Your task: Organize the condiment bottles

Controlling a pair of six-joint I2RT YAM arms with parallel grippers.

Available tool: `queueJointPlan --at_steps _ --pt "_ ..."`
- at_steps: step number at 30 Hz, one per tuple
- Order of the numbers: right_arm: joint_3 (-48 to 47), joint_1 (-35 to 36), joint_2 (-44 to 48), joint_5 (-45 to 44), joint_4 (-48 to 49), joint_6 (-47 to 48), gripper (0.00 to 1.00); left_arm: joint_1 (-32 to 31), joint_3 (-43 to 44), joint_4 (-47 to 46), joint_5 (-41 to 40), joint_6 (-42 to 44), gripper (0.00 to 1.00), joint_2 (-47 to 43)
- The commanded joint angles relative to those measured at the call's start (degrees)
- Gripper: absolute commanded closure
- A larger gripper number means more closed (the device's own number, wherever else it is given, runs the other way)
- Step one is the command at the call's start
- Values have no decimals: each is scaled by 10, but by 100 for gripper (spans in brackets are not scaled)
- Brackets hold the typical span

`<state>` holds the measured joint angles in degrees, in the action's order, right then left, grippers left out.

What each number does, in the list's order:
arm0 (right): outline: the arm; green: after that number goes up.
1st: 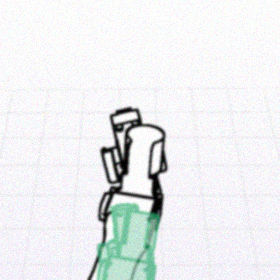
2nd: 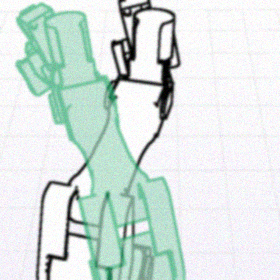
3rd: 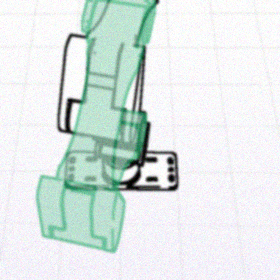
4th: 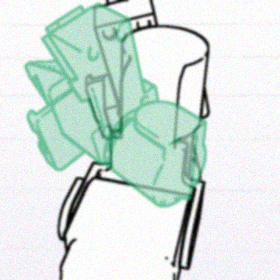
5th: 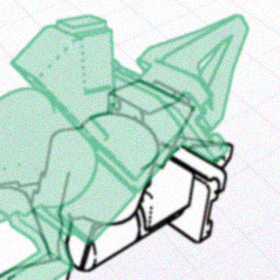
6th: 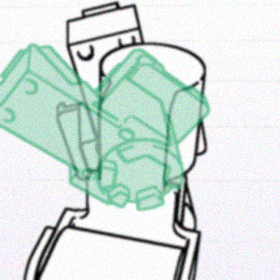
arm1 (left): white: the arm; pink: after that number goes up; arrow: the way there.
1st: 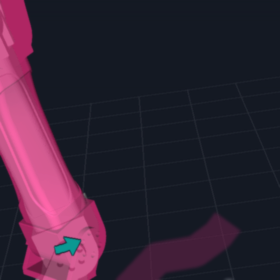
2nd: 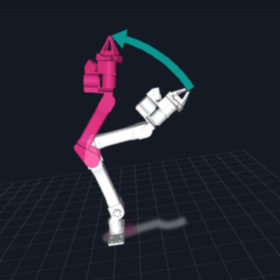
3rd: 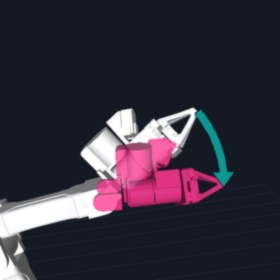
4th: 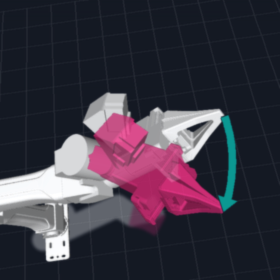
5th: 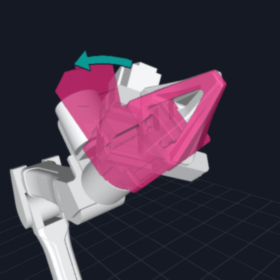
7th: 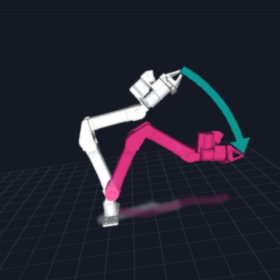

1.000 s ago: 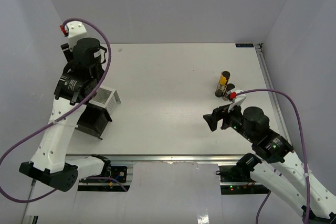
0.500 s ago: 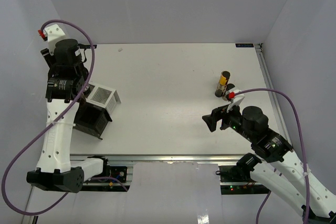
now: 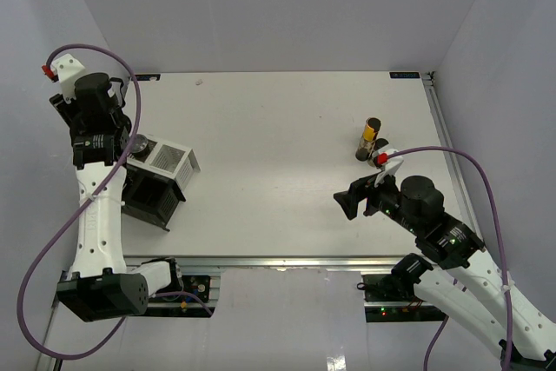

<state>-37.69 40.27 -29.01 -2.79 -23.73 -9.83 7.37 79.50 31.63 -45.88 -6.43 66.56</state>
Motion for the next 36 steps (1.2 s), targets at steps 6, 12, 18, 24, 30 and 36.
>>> queueJointPlan --at_steps 6,12,18,24,30,36 --pt "-3 4 -26 8 15 7 10 17 -31 -22 31 -54 100 -37" --pt "3 4 -25 9 17 2 10 17 -19 9 38 -88 100 -53" --pt "7 3 -20 10 17 0 10 17 -21 44 40 -108 100 -62" --pt "7 4 -21 11 17 0 10 17 -35 64 45 -123 100 -79" --pt "9 4 -22 13 19 -1 10 17 -39 74 50 -126 100 -83" --pt "11 4 -24 15 20 -2 10 17 -47 73 34 -119 100 -87"
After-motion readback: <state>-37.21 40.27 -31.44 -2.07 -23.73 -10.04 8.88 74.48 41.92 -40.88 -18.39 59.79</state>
